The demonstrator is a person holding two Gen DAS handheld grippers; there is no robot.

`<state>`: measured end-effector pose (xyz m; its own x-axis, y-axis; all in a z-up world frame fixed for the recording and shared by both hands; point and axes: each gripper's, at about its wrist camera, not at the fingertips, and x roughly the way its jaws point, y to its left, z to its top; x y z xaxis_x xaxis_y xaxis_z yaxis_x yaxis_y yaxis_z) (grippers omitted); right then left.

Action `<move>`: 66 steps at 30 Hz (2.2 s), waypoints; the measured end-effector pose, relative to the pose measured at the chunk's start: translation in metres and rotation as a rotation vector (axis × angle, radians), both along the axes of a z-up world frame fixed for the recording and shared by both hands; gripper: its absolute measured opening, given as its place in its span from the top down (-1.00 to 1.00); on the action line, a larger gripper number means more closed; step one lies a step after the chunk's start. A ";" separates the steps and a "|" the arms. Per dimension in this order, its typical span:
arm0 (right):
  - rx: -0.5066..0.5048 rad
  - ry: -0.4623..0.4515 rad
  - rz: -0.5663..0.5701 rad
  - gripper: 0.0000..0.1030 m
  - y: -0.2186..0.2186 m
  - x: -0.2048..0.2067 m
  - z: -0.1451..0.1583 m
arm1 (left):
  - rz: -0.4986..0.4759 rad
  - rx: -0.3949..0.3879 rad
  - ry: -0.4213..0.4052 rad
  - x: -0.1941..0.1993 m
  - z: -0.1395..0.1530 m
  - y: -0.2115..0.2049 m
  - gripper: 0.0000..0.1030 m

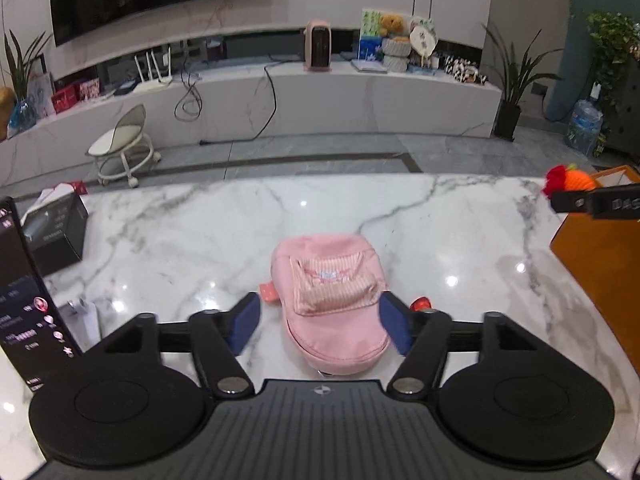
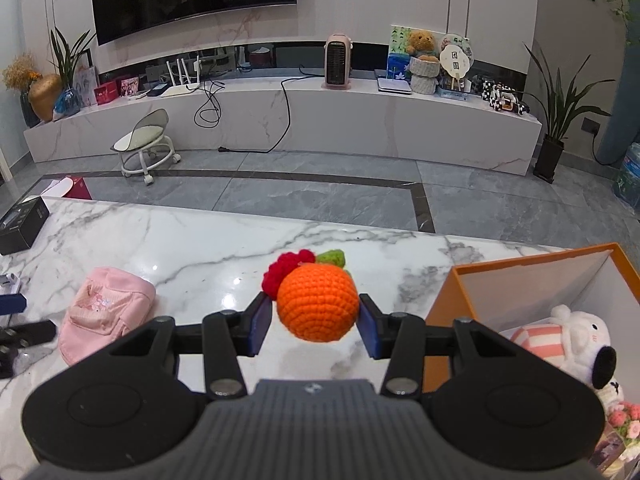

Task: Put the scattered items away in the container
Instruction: 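Grasp the pink bag with the left tool while the right tool holds the fruit, then lift and carry the pink bag and crocheted fruit over the orange box with both tools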

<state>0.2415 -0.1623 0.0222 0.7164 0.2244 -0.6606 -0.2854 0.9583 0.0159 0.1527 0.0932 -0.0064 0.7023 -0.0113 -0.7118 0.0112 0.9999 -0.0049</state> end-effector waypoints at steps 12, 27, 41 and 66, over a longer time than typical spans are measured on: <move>-0.006 0.009 0.010 0.04 -0.003 0.001 -0.005 | 0.042 -0.016 0.073 0.022 -0.029 -0.005 -0.67; -0.010 0.040 0.033 0.04 0.002 0.005 -0.021 | 0.046 -0.134 0.109 0.041 -0.049 -0.008 -0.91; -0.026 0.099 0.130 0.04 0.034 -0.002 -0.042 | -0.021 0.001 0.108 0.047 -0.055 -0.027 0.20; 0.014 0.051 0.168 0.04 0.034 -0.020 -0.013 | -0.029 0.034 0.009 0.026 -0.006 -0.035 0.37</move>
<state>0.2210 -0.1281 0.0088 0.6336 0.3473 -0.6913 -0.4398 0.8969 0.0475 0.1784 0.0580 -0.0123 0.6957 -0.0067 -0.7183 0.0400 0.9988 0.0294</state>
